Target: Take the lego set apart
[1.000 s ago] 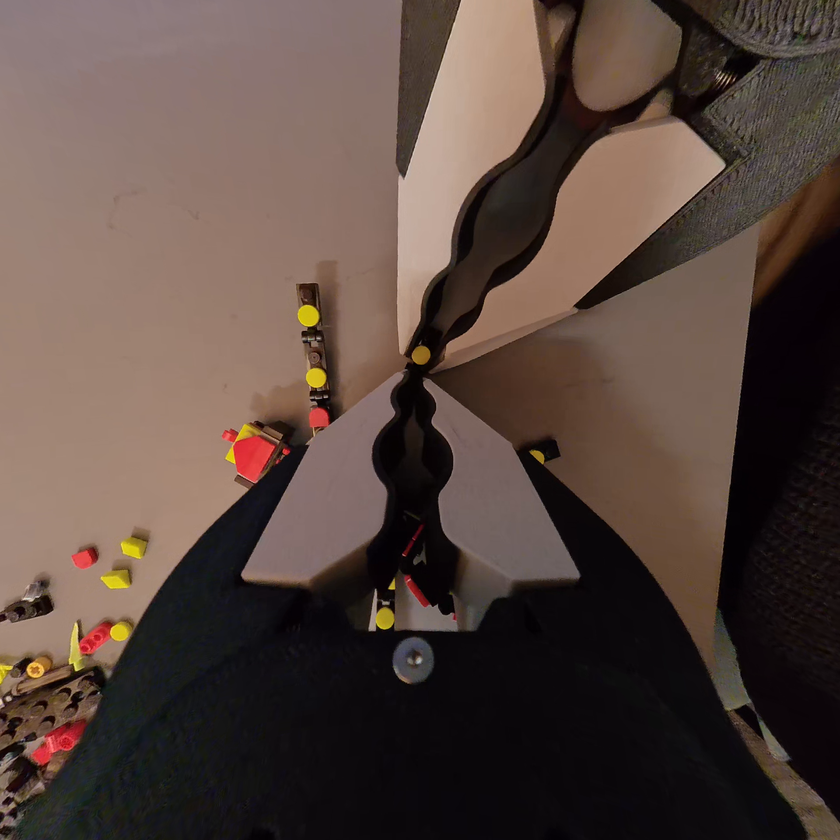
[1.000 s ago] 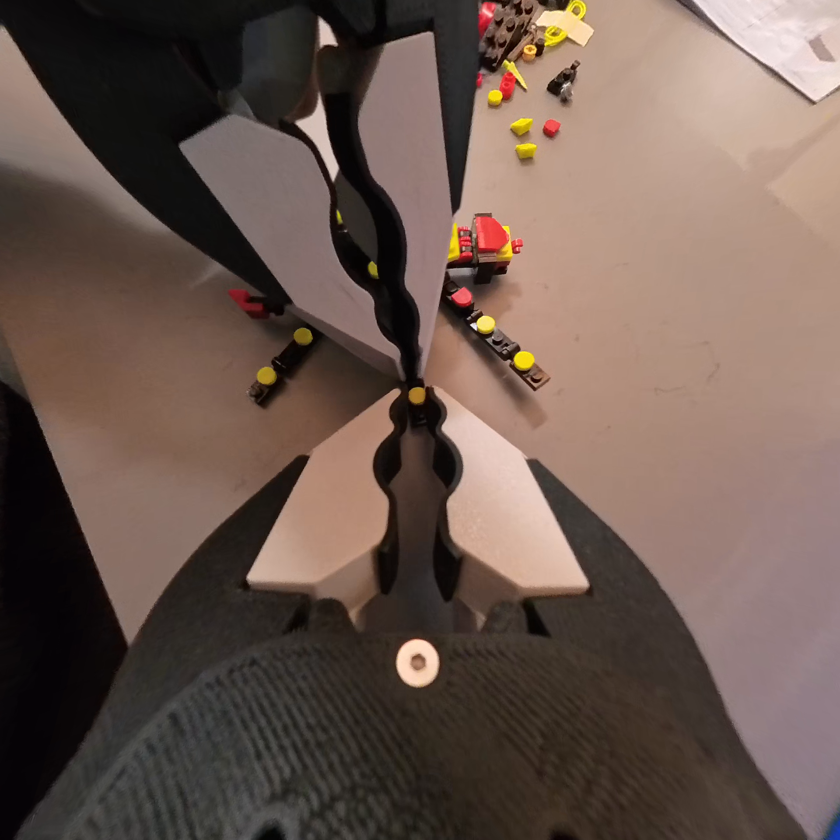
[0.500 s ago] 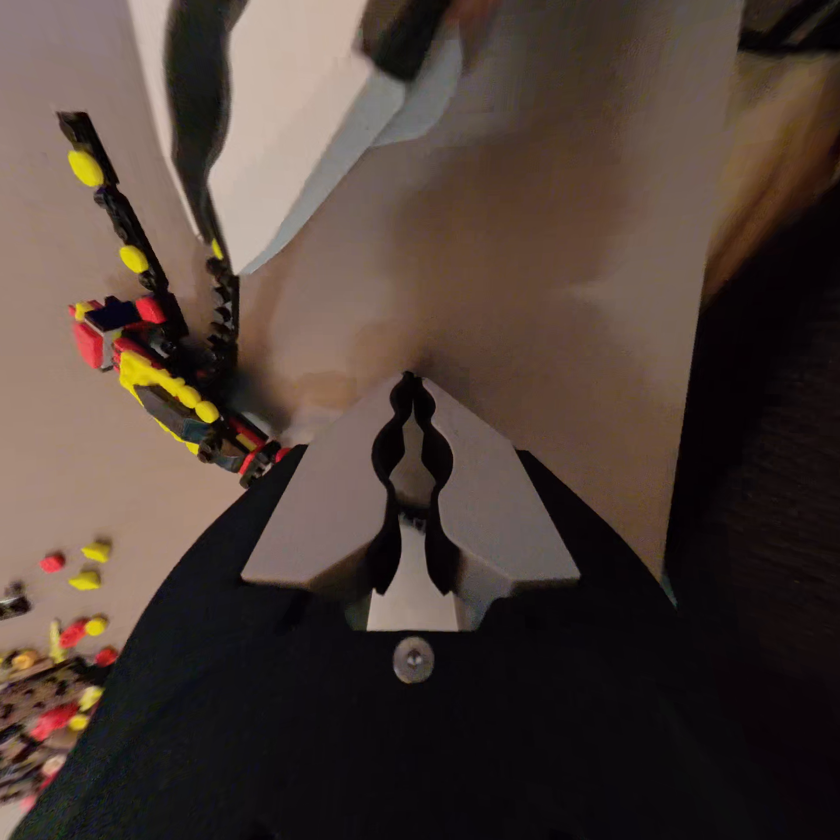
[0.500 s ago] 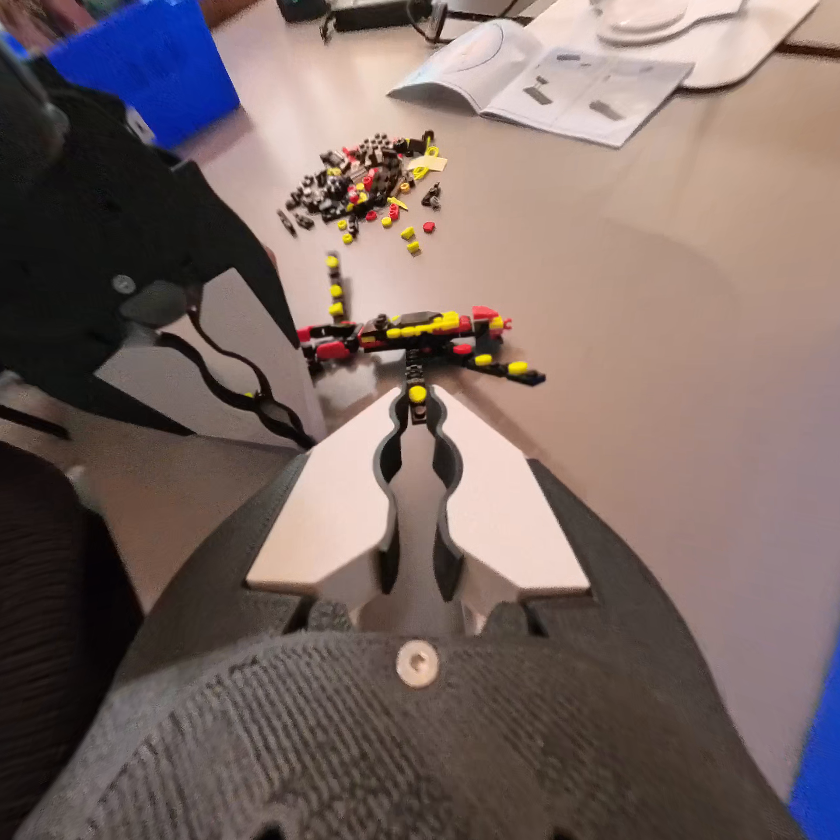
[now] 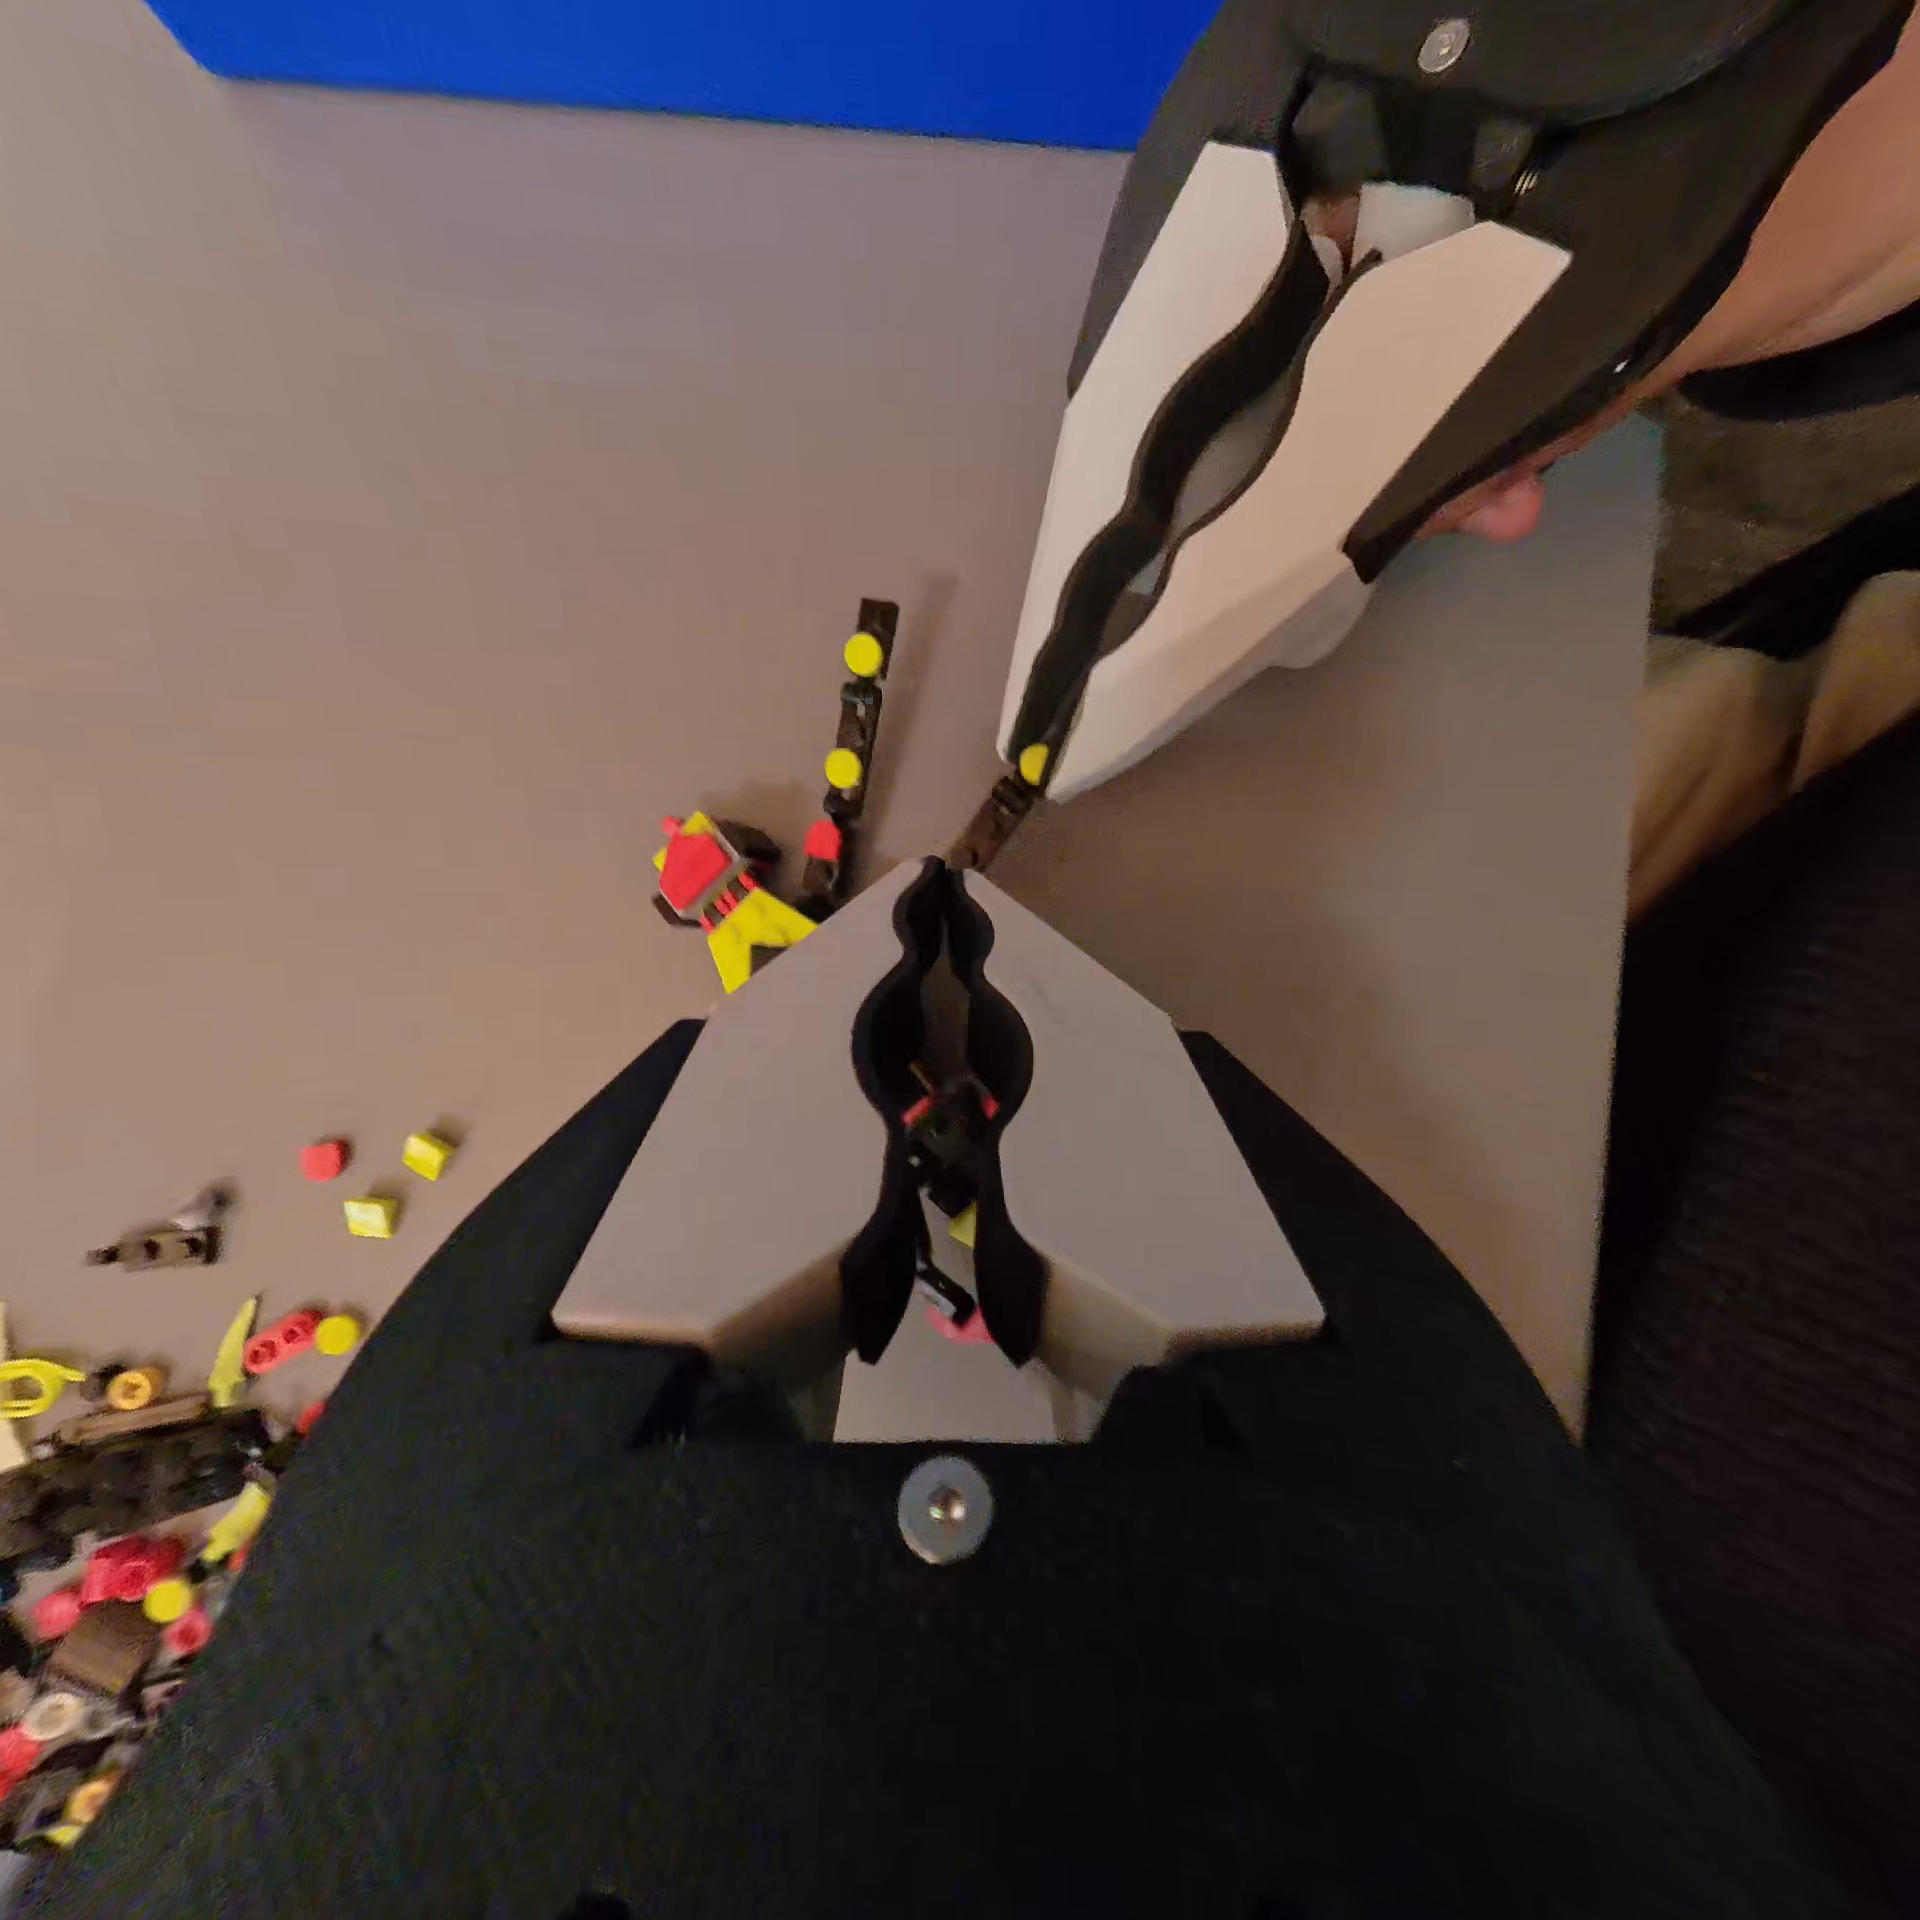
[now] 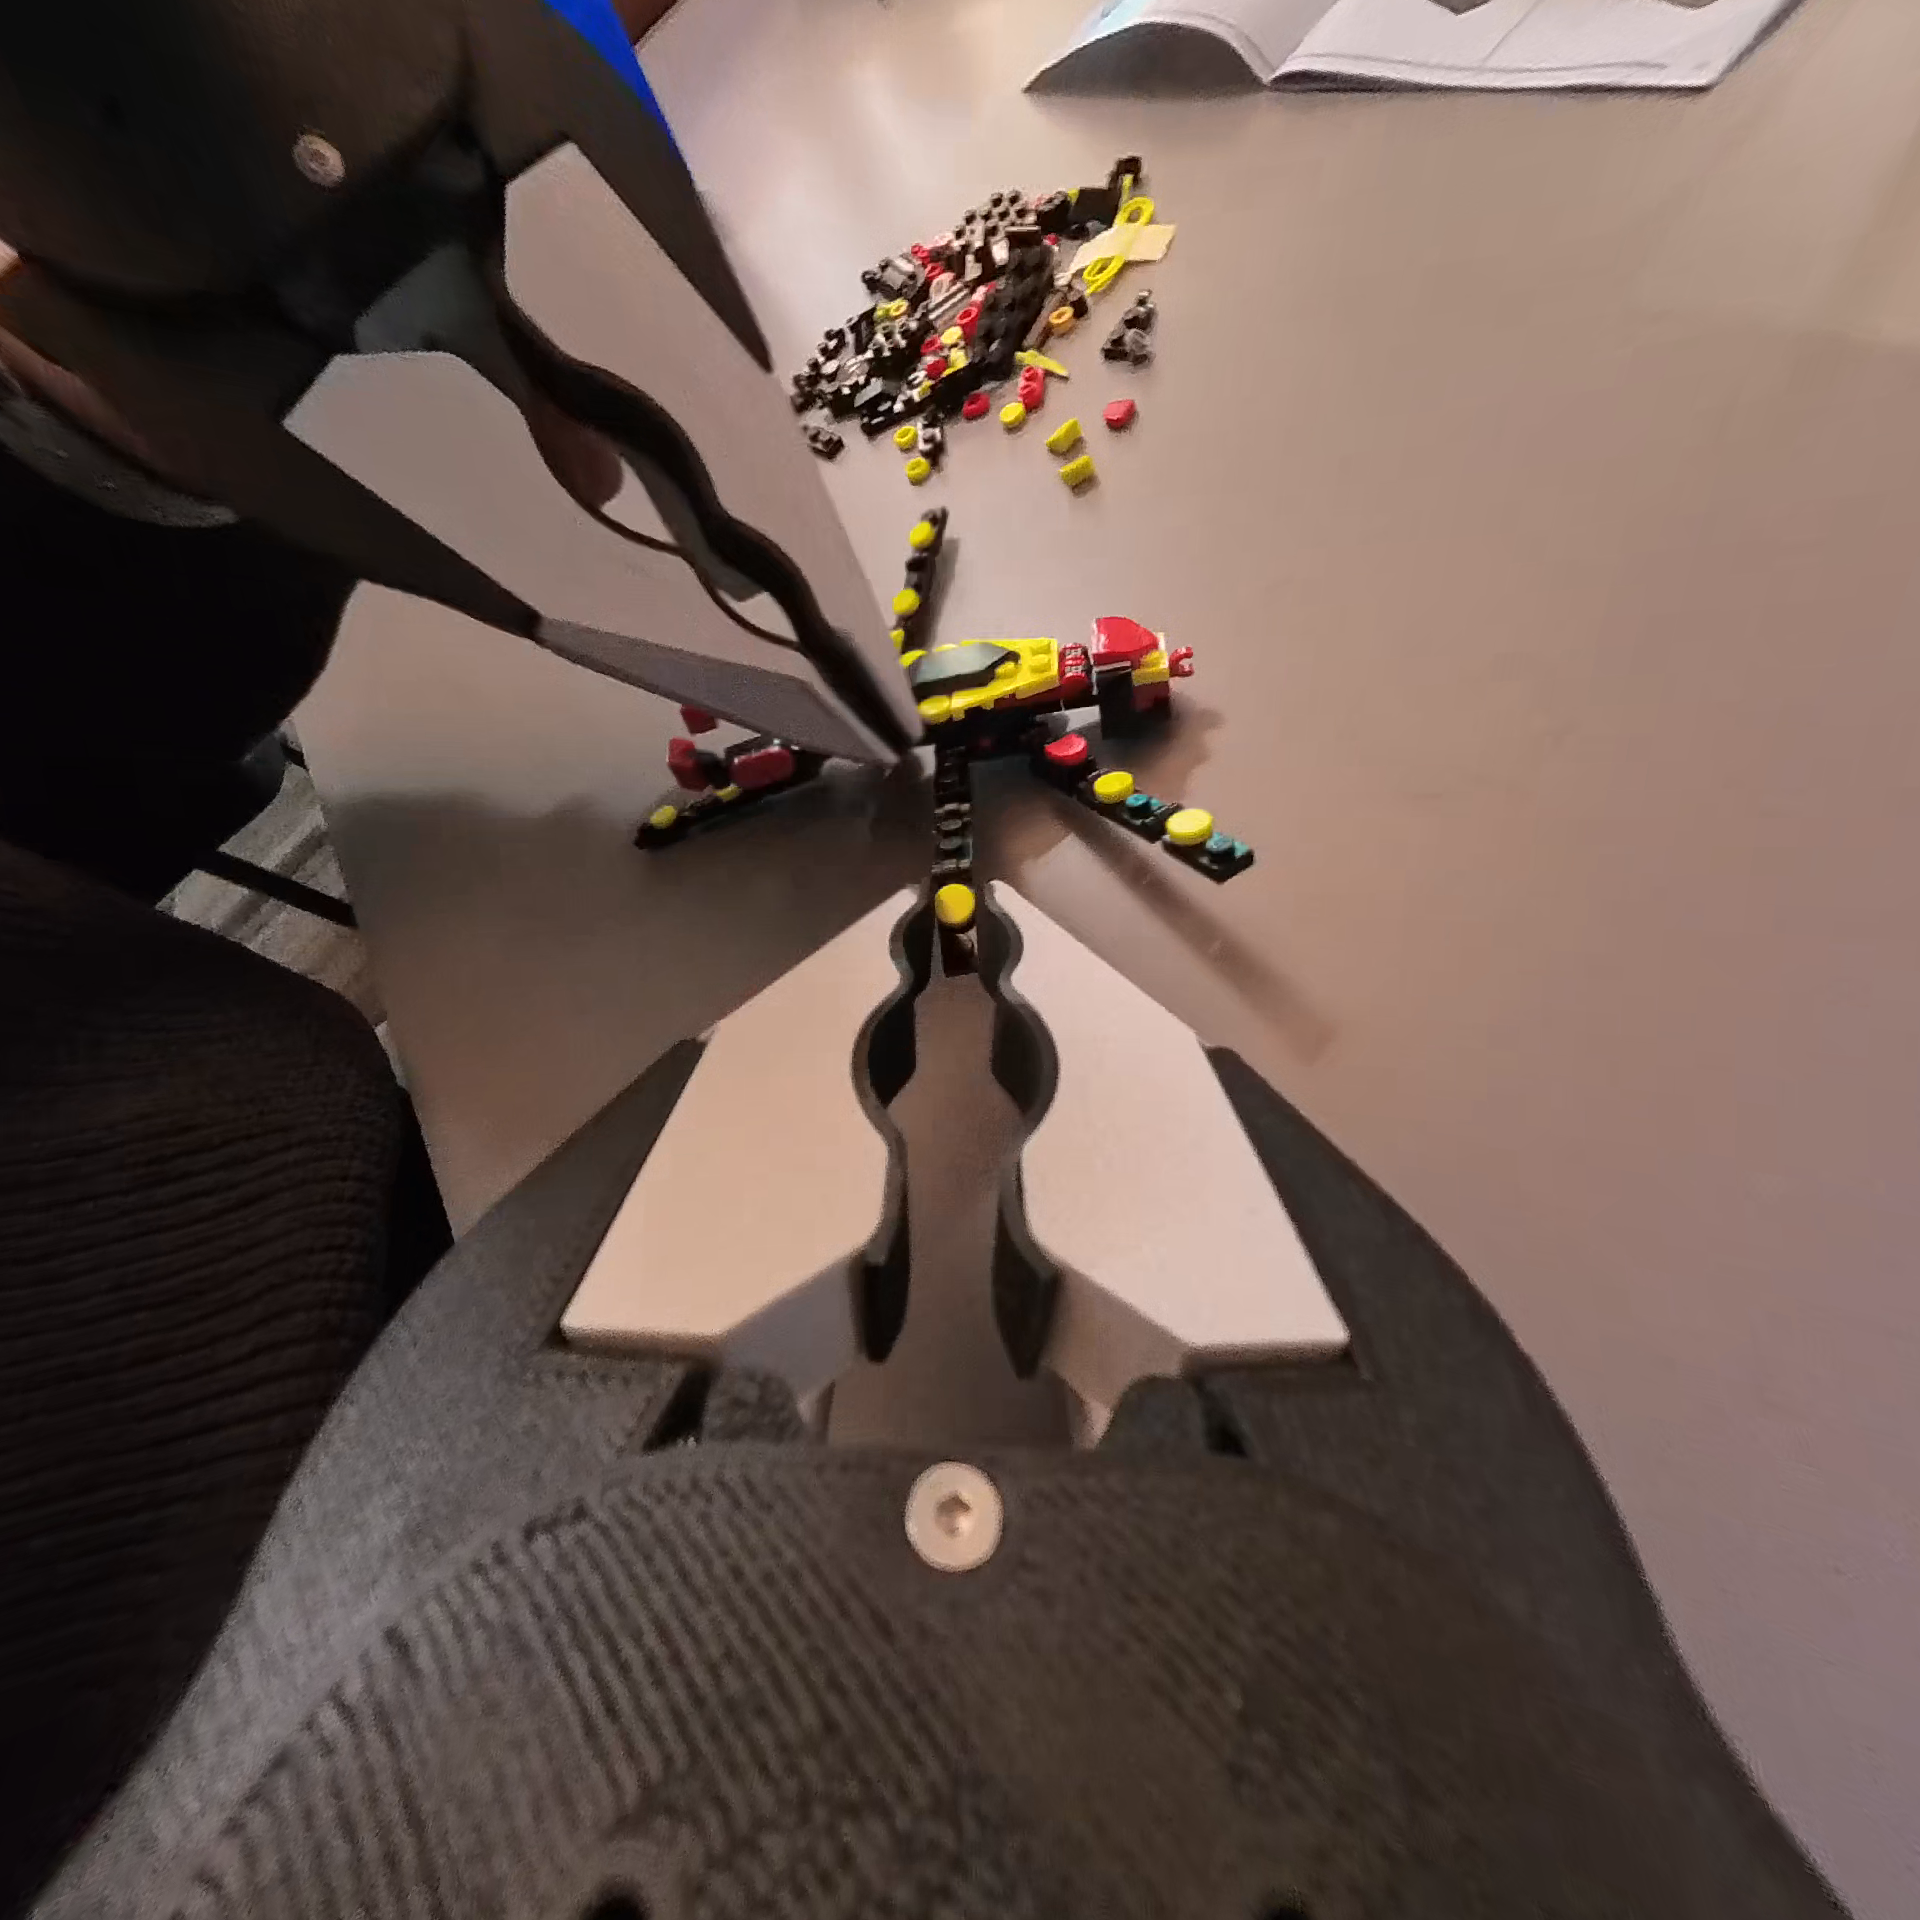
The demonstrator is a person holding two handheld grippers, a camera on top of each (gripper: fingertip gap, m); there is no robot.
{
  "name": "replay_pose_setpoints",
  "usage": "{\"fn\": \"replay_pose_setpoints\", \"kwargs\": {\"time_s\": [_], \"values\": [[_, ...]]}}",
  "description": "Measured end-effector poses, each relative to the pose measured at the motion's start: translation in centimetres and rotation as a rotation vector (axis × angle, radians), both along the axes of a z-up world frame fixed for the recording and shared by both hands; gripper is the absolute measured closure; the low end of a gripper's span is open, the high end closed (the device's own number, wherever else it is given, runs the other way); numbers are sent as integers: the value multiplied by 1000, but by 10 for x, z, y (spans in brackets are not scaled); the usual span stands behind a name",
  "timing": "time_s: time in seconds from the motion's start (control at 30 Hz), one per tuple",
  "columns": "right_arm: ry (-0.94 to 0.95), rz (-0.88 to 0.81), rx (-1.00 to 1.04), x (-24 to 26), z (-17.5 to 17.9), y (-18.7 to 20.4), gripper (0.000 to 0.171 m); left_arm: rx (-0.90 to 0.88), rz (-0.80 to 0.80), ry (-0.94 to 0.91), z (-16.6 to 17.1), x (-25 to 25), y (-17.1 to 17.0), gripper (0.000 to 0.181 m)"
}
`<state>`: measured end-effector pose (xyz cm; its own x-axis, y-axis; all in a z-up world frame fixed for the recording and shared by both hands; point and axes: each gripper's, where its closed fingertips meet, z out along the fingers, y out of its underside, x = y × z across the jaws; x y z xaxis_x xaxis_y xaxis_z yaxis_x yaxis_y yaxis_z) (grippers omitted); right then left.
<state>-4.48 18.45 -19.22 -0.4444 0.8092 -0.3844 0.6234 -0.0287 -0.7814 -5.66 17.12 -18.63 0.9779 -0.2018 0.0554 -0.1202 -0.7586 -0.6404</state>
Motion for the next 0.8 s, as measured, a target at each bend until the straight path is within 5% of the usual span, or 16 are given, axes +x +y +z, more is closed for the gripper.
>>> {"fn": "replay_pose_setpoints", "kwargs": {"time_s": [0.23, 0.43, 0.8], "values": [[40, -34, -42, -5, 10, 3, 165, -33, 26, 119, -9, -16, -5, 151], [69, -72, 35, -8, 11, 13, 164, 75, 212, 6, 11, -47, -10, 158], [251, -185, 125, -12, 48, 42, 165, 1, 285, 54, -23, -43, -36, 154]]}}
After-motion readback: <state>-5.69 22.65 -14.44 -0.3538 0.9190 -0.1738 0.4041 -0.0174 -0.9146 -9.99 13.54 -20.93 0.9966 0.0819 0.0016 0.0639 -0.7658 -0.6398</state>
